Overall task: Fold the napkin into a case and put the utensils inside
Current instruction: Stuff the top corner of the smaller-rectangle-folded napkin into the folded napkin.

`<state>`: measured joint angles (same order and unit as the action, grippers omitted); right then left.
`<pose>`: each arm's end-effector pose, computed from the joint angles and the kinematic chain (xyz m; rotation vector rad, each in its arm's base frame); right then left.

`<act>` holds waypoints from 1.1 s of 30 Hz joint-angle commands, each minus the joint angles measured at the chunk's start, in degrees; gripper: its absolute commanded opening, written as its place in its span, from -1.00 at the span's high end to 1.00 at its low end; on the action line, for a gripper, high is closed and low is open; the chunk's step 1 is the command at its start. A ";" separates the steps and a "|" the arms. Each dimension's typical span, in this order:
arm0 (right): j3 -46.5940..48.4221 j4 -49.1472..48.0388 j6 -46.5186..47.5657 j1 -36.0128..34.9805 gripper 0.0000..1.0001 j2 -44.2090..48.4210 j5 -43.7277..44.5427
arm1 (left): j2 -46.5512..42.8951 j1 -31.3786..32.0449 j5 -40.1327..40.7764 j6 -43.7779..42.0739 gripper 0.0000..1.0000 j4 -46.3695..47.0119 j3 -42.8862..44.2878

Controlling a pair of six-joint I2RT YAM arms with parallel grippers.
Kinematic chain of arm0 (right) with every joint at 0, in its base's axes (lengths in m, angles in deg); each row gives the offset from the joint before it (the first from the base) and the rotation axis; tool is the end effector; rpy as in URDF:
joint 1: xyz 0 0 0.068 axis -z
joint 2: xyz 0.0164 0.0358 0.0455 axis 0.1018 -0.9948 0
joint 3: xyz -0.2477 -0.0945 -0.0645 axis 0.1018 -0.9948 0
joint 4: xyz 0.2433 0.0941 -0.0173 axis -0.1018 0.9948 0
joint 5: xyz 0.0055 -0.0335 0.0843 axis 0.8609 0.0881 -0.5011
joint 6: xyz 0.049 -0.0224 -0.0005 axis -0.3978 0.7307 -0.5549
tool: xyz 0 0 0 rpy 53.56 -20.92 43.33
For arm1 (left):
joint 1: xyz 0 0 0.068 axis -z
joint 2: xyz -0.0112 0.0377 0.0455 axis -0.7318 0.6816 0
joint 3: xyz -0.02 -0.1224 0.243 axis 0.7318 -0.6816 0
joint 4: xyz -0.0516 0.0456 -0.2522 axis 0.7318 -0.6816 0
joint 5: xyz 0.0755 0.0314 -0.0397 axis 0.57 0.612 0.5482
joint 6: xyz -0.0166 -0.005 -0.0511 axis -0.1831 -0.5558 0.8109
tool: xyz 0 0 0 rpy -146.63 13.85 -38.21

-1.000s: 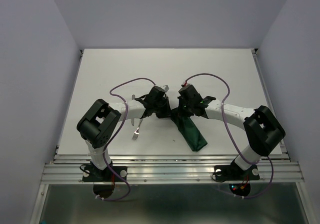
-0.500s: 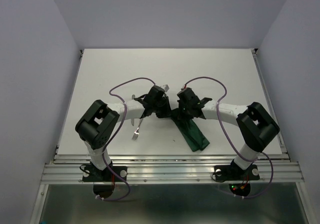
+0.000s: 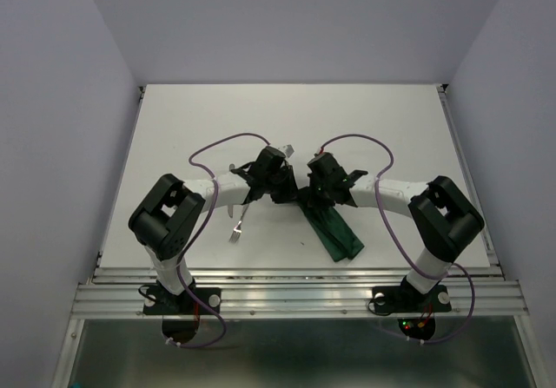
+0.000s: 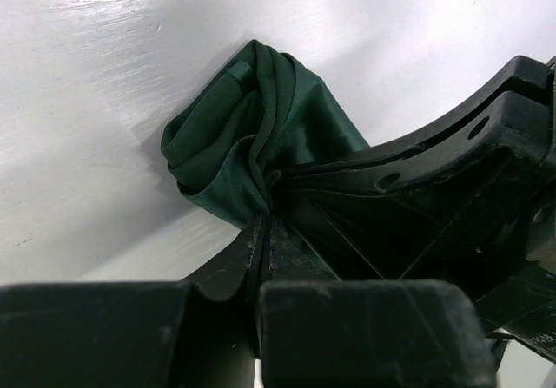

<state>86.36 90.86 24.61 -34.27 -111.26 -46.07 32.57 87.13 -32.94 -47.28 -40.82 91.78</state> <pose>0.2578 0.2141 0.1633 -0.0233 2.6017 0.4314 0.2711 -0.2431 0.1763 0.2167 2.4318 -1.0602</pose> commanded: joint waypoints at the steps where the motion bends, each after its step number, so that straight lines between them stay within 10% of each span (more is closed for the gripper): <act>1: -0.38 -3.56 -1.00 -0.05 0.99 0.09 -1.76 | -1.66 -0.11 -2.86 -0.02 1.00 2.29 0.50; 21: -6.00 -19.11 -7.06 -0.05 0.99 4.48 -5.29 | -0.78 -0.02 -4.70 -2.39 1.00 1.32 1.72; 27: -5.39 -18.51 -6.10 -0.05 0.44 4.39 -6.34 | 0.71 -0.02 -5.14 -6.70 1.00 -0.79 3.57; 33: -6.27 -17.63 -5.31 -0.05 0.33 8.96 -4.41 | 1.59 -0.11 -6.55 -9.42 1.00 -0.88 3.92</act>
<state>79.49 78.79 19.43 -33.88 -107.54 -50.15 33.56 86.65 -36.61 -53.84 -42.26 93.55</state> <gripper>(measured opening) 0.326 0.086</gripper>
